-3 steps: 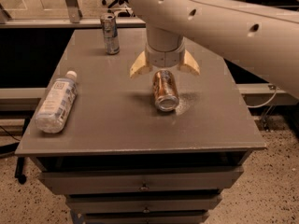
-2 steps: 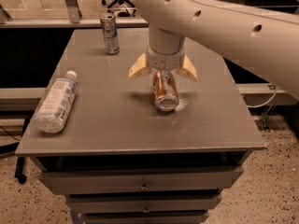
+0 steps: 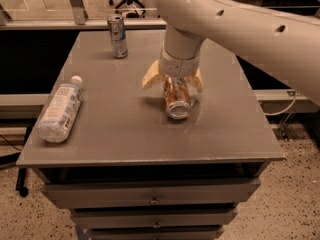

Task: Place orange can upright

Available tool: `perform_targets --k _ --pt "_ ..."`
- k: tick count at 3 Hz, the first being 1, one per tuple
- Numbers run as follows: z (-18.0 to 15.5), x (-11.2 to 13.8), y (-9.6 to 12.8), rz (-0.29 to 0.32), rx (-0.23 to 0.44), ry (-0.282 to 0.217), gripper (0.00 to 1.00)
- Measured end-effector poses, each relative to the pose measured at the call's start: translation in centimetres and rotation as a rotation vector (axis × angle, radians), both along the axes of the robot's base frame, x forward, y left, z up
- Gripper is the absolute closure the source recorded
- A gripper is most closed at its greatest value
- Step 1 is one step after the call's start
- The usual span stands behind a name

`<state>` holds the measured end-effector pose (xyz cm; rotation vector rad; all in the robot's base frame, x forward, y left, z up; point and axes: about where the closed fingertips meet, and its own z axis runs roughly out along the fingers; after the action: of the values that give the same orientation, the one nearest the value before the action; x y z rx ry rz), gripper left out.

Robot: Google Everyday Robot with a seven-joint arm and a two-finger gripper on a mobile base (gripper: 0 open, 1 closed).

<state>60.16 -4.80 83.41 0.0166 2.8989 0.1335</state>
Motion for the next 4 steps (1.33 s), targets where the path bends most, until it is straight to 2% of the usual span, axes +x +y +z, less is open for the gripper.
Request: perform_targets --k 1,2,3,4 --pt "0.0 -0.1 -0.2 0.005 -0.001 0.006 0.48" --pt "0.4 0.2 -0.5 0.018 -0.041 -0.010 0.72" --pt "2.7 2.5 -1.9 0.072 -0.066 -0.116 0.95" --pt "6.6 7.1 -4.3 0.206 -0.030 -0.327 1.00"
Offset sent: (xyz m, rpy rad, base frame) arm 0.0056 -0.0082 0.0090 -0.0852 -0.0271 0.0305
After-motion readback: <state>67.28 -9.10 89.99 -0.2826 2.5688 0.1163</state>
